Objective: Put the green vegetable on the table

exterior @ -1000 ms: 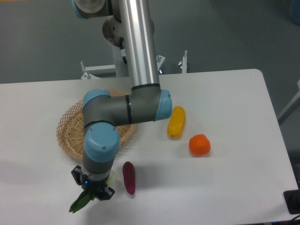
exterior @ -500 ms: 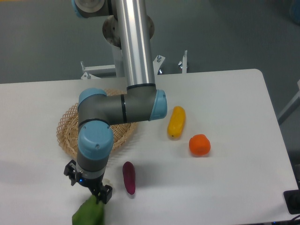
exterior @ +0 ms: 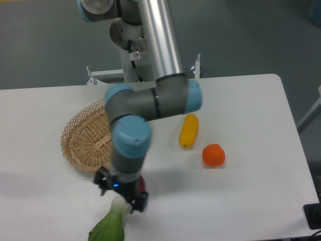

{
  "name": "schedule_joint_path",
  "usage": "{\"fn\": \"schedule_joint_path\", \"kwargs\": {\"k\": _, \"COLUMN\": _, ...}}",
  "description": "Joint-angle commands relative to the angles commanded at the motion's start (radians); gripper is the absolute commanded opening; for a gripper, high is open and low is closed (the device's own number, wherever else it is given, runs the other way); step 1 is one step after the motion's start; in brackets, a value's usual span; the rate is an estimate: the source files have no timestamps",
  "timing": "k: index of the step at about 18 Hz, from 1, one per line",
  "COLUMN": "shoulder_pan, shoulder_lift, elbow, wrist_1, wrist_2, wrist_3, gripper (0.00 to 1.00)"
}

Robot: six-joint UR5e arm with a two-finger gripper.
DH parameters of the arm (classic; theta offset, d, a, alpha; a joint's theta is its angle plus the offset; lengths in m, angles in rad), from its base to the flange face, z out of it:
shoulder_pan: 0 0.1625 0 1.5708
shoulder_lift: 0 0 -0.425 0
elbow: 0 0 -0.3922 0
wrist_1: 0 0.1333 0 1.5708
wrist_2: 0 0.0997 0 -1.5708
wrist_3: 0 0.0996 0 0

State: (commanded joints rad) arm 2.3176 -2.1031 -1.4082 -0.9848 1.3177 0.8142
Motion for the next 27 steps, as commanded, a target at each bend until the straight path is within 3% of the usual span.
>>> {"fn": "schedule_joint_path", "kwargs": {"k": 4, "shoulder_pan": 0.074, "shoulder_lift": 0.025, "elbow": -0.002, "wrist_1": -0.006, "wrist_2": 0.05, "wrist_3": 0.072, "gripper": 1.0}}
{"fn": "schedule_joint_path", "kwargs": {"k": 10, "shoulder_pan": 0.19, "shoulder_lift": 0.067, "elbow": -0.003, "wrist_1": -0.182, "wrist_2": 0.241, "wrist_3": 0.301, "gripper": 1.0}}
{"fn": "schedule_joint_path", "kwargs": {"k": 12, "shoulder_pan": 0.236, "shoulder_lift": 0.077, "elbow": -0.003, "wrist_1": -0.21, "wrist_2": 0.268, "wrist_3": 0.371, "gripper": 1.0}}
{"fn": "schedule_joint_path", "kwargs": {"k": 17, "shoulder_pan": 0.344, "shoulder_lift": 0.081, "elbow": 0.009, "wrist_1": -0.21, "wrist_2": 0.268, "wrist_3": 0.531, "gripper": 1.0}}
{"fn": "schedule_joint_path", "kwargs": {"k": 27, "shoulder_pan": 0.439, "shoulder_lift": 0.055, "elbow": 0.028, "wrist_1": -0.209, "wrist_2": 0.272, "wrist_3": 0.693, "gripper": 1.0}}
